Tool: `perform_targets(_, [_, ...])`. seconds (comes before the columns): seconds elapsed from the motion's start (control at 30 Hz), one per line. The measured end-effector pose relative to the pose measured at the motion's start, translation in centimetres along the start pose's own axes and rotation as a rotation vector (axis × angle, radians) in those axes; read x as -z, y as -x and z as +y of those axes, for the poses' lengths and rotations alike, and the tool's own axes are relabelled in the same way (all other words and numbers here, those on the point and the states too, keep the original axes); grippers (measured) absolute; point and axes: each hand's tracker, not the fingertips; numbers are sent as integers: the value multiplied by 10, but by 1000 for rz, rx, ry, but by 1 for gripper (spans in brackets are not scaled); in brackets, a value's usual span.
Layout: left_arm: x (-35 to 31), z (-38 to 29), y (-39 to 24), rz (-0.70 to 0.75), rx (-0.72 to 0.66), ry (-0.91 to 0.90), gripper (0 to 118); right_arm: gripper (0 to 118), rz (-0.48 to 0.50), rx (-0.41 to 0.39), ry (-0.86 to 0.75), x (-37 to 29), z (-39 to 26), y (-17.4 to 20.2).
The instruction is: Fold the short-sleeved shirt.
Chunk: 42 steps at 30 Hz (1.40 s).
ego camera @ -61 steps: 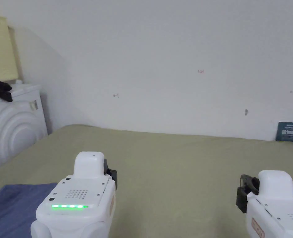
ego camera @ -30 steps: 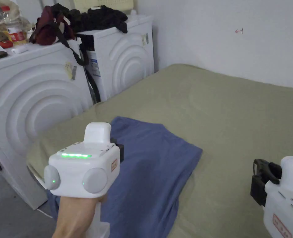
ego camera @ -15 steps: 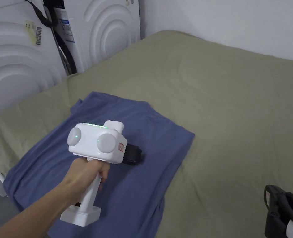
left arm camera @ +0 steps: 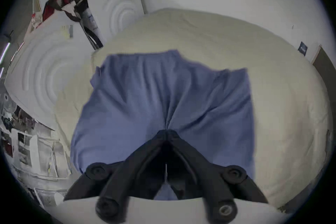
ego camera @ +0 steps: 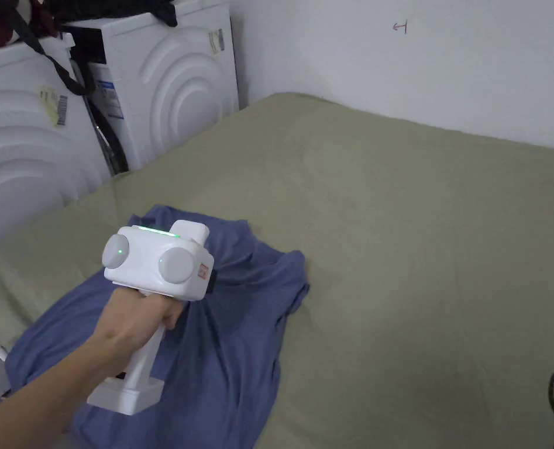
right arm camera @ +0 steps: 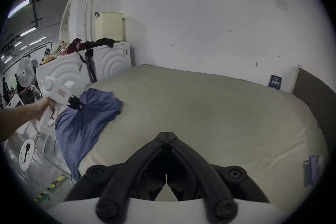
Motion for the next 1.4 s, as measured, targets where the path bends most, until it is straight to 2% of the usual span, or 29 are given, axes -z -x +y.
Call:
perform_targets(0.13, [-58,19,-37,-89,63,-81,0,1,-82,21,-25,-44,-2,-37])
perform_targets(0.3, [-122,48,-120,-218,172,-193,0,1,-184,41,-47,-99,-7,-72])
perform_targets(0.47, [-178,71,-235,-415,279,-303,0,1,-294,86,-67,-149,-17,-108])
perform_targets(0.63, [-211,71,-353,-639,373,-327,0,1,-403,126,-63,-182,-29,-138])
perform_targets(0.8, [-202,47,-458,-812,423,-254,0,1,-478,147,-44,-195,-40,-160])
perform_targets(1.0, [-93,-14,-546,-670,500,-39,0,1,-506,186,16,-183,-57,-178])
perform_targets(1.03, [-75,-23,-550,-640,494,-5,12,1,-503,184,32,-179,-59,-181])
perform_targets(1.07, [-58,-29,-551,-619,472,26,48,1,-502,179,48,-175,-61,-182])
perform_targets(1.1, [-48,-35,-548,-615,440,41,95,1,-500,175,56,-172,-62,-183])
perform_targets(1.13, [-41,-37,-542,-642,426,83,118,1,-496,169,61,-170,-62,-183])
perform_targets(1.2, [-51,-31,-524,-649,395,26,111,1,-488,161,58,-166,-60,-183])
perform_targets(1.33, [-98,-16,-461,-655,334,-82,111,1,-453,159,23,-162,-49,-174])
perform_targets(1.4, [-138,-13,-413,-631,281,-206,111,1,-438,137,-2,-163,-42,-165])
